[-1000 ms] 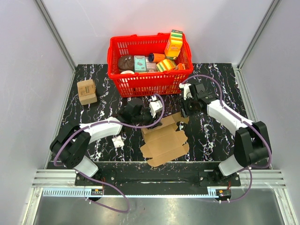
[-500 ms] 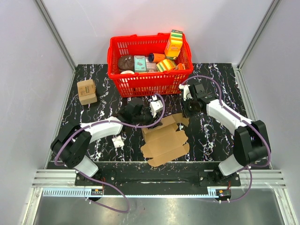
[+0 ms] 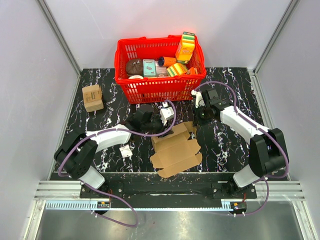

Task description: Fold the paper box

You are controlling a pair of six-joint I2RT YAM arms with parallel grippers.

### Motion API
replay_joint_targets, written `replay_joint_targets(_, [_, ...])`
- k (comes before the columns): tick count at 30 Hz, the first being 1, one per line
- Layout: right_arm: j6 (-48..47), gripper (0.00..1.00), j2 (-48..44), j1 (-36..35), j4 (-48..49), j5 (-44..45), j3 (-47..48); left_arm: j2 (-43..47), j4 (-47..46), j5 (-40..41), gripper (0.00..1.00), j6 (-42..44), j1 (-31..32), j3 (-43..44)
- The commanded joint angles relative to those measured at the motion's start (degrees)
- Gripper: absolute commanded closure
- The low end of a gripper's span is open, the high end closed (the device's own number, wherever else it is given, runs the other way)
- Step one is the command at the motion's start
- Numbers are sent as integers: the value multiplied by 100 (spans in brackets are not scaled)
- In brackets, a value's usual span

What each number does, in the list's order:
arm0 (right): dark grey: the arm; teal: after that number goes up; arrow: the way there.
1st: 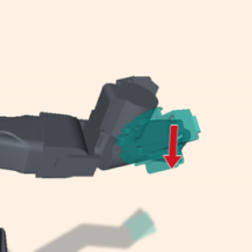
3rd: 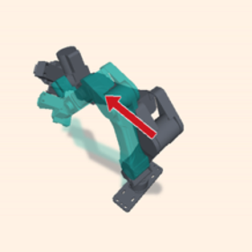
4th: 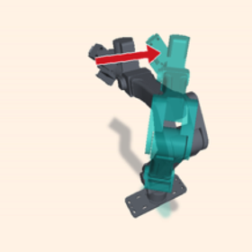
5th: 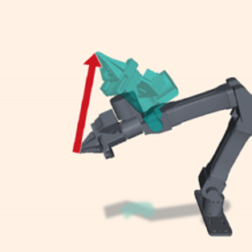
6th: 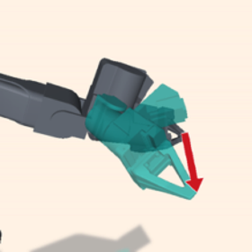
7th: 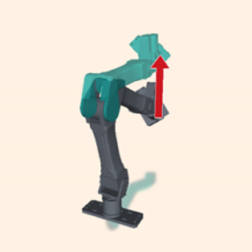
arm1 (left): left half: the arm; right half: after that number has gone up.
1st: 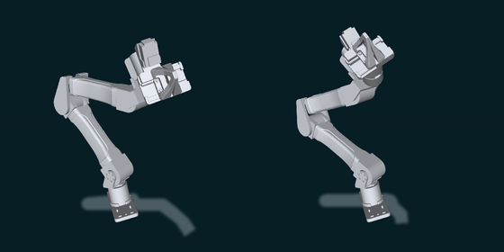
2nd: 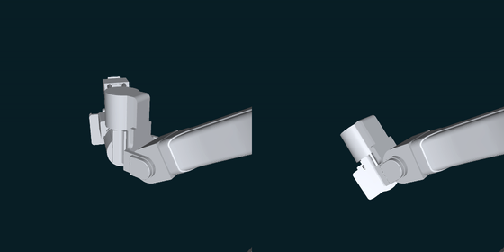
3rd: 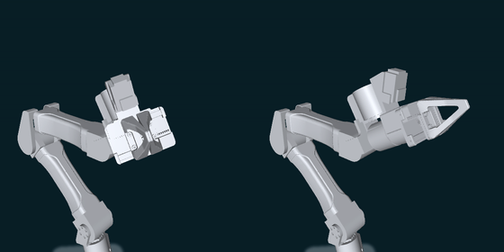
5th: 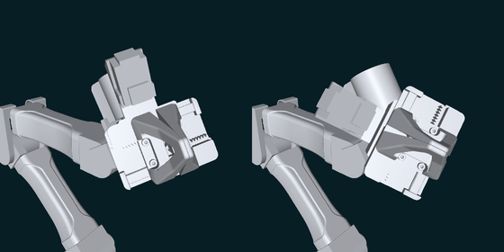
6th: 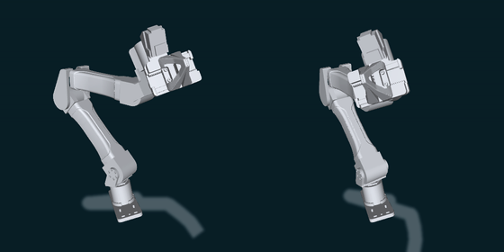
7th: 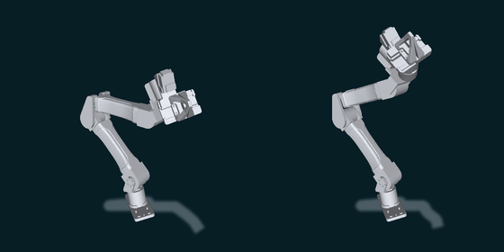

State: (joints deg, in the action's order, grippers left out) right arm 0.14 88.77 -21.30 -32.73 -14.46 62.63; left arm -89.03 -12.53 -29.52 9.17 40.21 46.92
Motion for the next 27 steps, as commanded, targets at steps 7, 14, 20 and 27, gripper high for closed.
replay_joint_targets(7, [451, 82, 26, 21, 249, -321, 241, -105, 146, 7, 64, 76, 75, 151])
replay_joint_targets(14, [855, 82, 184, 21, 417, -488, 223, -88, 172, 34, 64, 94, 75, 160])
replay_joint_targets(20, [1049, 81, 219, 21, 513, -575, 188, -79, 190, 34, 64, 103, 84, 169])
replay_joint_targets(27, [1172, 82, 105, 21, 505, -769, 30, -88, 190, 43, 64, 111, 93, 178])
